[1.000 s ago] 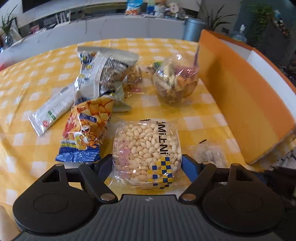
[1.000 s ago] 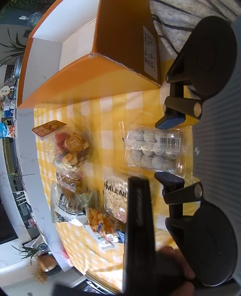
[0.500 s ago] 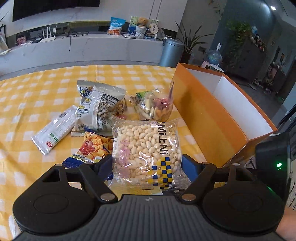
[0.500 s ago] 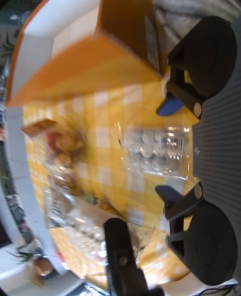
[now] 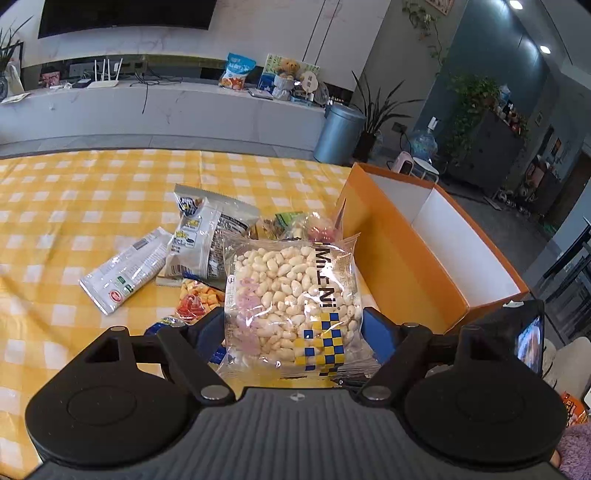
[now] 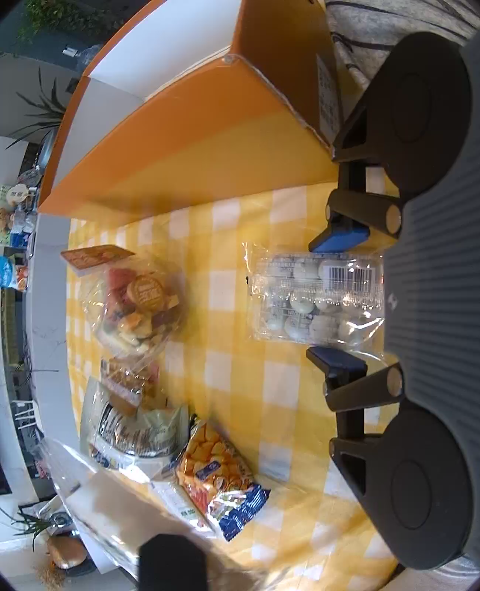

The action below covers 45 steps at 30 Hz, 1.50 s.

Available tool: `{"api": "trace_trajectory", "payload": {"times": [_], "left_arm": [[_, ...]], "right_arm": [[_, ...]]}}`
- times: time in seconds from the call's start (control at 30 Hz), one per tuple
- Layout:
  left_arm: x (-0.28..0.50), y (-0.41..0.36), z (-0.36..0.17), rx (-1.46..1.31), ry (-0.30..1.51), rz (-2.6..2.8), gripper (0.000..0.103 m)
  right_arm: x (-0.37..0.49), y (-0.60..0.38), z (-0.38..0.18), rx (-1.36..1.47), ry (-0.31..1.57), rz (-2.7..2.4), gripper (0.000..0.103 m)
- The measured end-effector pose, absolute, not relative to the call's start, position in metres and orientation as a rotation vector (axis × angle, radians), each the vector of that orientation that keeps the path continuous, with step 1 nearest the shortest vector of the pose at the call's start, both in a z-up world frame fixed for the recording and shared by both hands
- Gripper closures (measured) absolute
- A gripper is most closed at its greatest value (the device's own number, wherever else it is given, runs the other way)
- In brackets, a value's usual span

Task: Organize snacks
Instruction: 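Lift the MILNI bag with the left gripper while the right lifts the candy tray, then carry the candy tray over the orange box and open the right gripper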

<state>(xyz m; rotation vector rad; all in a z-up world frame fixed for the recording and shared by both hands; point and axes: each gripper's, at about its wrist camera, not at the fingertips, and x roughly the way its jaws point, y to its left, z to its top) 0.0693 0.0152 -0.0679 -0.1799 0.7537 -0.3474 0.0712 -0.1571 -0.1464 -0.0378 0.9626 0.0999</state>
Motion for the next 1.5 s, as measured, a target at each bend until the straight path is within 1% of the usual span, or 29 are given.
{"api": "trace_trajectory", "payload": {"times": [0.33,0.6,0.77,0.93,1.07,1.23,1.33,1.4,1.5], "left_arm": [[0.059,0.021,-0.048,-0.201,0.68,-0.361,0.012],[0.063,0.014,-0.046,-0.215,0.669,-0.377,0.012],[0.065,0.0,-0.039,-0.206,0.611,-0.336,0.012],[0.074,-0.018,-0.036,-0.244,0.612,-0.385,0.012],[0.08,-0.035,-0.039,-0.247,0.622,-0.427,0.012],[0.088,-0.049,-0.048,-0.241,0.661,-0.458,0.012],[0.09,-0.052,-0.052,-0.227,0.665,-0.468,0.012],[0.09,-0.057,-0.054,-0.22,0.674,-0.469,0.012],[0.092,-0.06,-0.055,-0.217,0.683,-0.472,0.012]], "right_arm": [[0.057,-0.16,-0.126,0.057,0.842,0.267,0.05],[0.046,-0.176,-0.102,0.178,0.734,0.311,0.05],[0.04,-0.209,-0.076,0.323,0.639,0.313,0.05],[0.032,-0.256,-0.052,0.404,0.515,0.244,0.05],[0.029,-0.305,-0.047,0.457,0.452,0.121,0.05],[0.042,-0.354,-0.062,0.544,0.473,0.006,0.05],[0.057,-0.363,-0.073,0.52,0.513,-0.058,0.049],[0.07,-0.368,-0.077,0.555,0.55,-0.045,0.049],[0.082,-0.363,-0.073,0.515,0.551,-0.073,0.05]]}}
